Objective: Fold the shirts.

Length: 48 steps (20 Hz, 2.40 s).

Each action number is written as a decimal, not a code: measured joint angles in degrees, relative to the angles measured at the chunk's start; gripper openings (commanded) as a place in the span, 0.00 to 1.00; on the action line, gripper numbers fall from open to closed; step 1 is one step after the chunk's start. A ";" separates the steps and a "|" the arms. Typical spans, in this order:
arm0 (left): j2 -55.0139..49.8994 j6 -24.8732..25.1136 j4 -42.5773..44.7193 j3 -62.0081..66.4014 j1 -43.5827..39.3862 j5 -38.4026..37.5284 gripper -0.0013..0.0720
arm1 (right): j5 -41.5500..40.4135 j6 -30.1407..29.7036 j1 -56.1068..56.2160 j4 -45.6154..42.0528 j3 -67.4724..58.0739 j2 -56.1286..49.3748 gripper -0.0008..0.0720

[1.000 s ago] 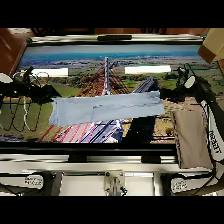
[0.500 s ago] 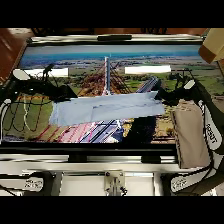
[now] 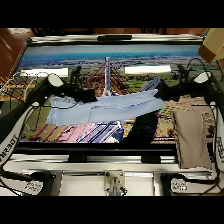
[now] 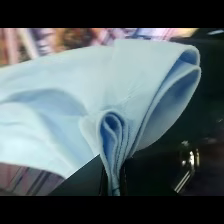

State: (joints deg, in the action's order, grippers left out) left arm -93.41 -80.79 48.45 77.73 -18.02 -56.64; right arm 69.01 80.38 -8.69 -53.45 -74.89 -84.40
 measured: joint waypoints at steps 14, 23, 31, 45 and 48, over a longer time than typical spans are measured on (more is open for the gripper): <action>-7.91 2.25 -20.20 -0.02 -14.58 12.41 0.06 | 7.67 10.99 12.28 -0.66 0.00 27.30 0.12; 14.47 -1.03 4.90 0.00 15.39 -4.79 0.06 | -21.55 5.84 35.56 10.86 -0.81 11.52 0.12; 24.30 -2.21 11.91 -0.24 35.87 -16.85 0.07 | -37.94 1.97 49.72 26.43 -6.73 -9.51 0.78; 24.98 0.48 12.85 -2.56 31.76 -16.90 0.07 | -4.94 12.35 28.70 -5.22 -5.90 -5.33 0.92; 24.96 1.20 12.74 -2.58 31.34 -16.87 0.07 | -1.18 13.33 24.81 -7.26 -1.68 -6.45 0.92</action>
State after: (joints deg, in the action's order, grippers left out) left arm -68.45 -79.59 61.19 75.16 13.32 -73.52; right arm 67.83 93.71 16.12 -60.71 -76.58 -90.85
